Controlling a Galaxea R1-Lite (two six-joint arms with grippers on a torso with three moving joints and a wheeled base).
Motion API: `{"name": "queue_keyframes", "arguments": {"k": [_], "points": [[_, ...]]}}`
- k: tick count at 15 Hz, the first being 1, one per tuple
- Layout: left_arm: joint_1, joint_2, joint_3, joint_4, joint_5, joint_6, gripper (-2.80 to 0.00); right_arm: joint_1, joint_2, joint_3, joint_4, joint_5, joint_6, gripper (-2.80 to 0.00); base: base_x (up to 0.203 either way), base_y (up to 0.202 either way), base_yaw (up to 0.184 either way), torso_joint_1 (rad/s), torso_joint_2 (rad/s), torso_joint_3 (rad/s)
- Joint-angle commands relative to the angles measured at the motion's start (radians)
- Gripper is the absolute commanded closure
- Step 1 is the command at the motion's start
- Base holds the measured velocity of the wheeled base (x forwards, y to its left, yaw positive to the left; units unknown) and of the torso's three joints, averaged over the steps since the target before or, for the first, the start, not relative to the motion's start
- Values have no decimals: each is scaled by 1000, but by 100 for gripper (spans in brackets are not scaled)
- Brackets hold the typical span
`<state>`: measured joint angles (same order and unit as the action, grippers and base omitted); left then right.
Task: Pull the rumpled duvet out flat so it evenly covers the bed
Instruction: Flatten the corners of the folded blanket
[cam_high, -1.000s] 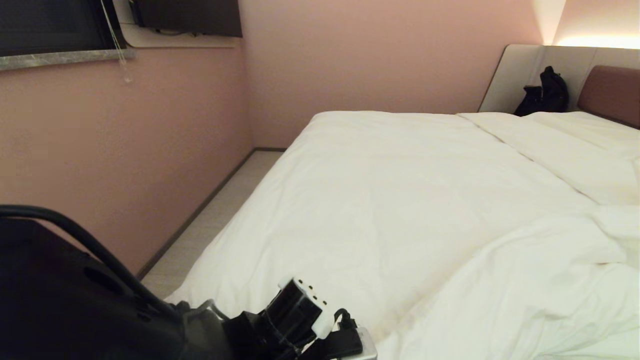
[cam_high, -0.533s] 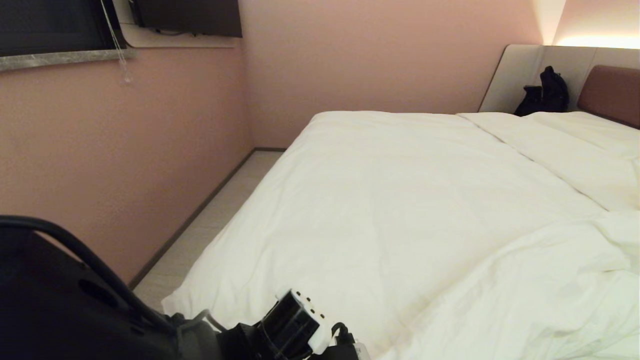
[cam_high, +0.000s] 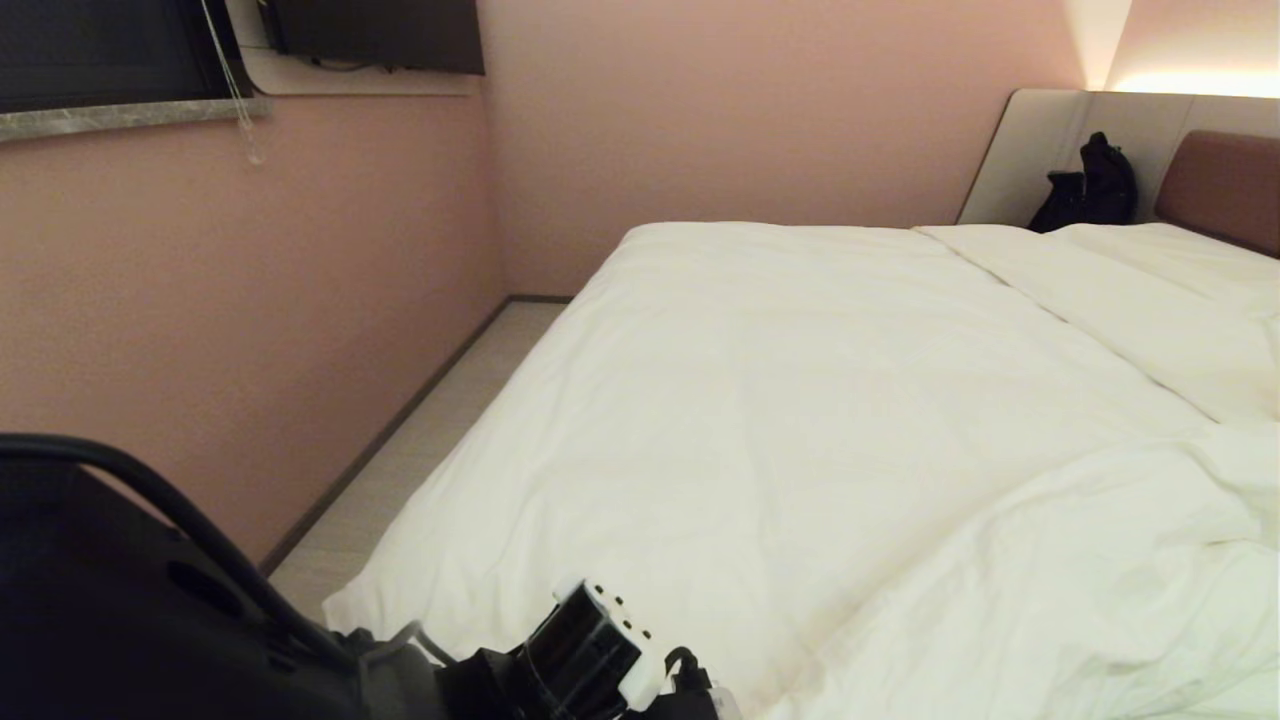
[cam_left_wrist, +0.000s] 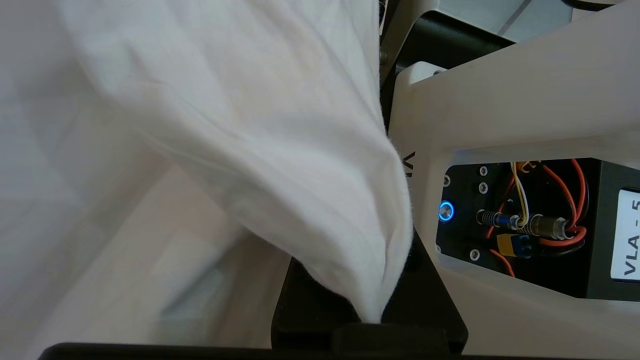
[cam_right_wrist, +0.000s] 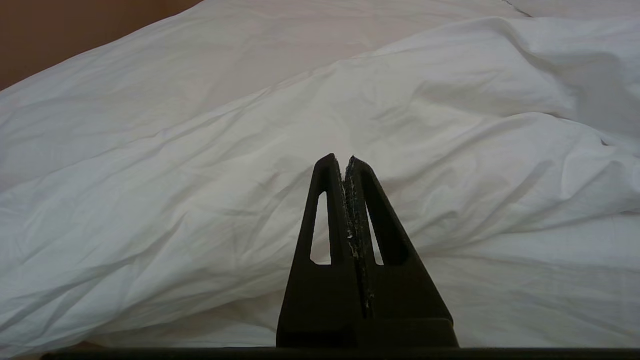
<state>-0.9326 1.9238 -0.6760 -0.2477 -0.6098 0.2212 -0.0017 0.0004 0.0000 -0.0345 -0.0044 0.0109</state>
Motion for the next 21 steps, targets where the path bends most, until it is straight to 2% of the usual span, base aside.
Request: {"name": "queue_keyframes", "arguments": {"k": [1, 7, 10, 11, 15, 16, 19, 21], "points": [[-12, 3, 7, -5, 2, -1, 0, 0, 0, 0, -1, 0, 0, 0, 0, 0, 0, 0, 0, 0], [-13, -40, 1, -25, 0, -37, 0, 0, 0, 0, -1, 0, 0, 0, 0, 0, 0, 0, 0, 0], [-76, -155, 2, -28, -1, -107, 0, 0, 0, 0, -1, 0, 0, 0, 0, 0, 0, 0, 0, 0], [-95, -159, 2, -28, 4, -120, 0, 0, 0, 0, -1, 0, 0, 0, 0, 0, 0, 0, 0, 0], [-92, -88, 16, -39, 12, -123, 0, 0, 0, 0, -1, 0, 0, 0, 0, 0, 0, 0, 0, 0], [-91, -88, 15, -39, 12, -123, -280, 0, 0, 0, -1, 0, 0, 0, 0, 0, 0, 0, 0, 0], [-87, -85, 6, -39, 15, -141, -280, 0, 0, 0, -1, 0, 0, 0, 0, 0, 0, 0, 0, 0], [-79, -84, 8, -41, 46, -165, -280, 0, 0, 0, -1, 0, 0, 0, 0, 0, 0, 0, 0, 0]]}}
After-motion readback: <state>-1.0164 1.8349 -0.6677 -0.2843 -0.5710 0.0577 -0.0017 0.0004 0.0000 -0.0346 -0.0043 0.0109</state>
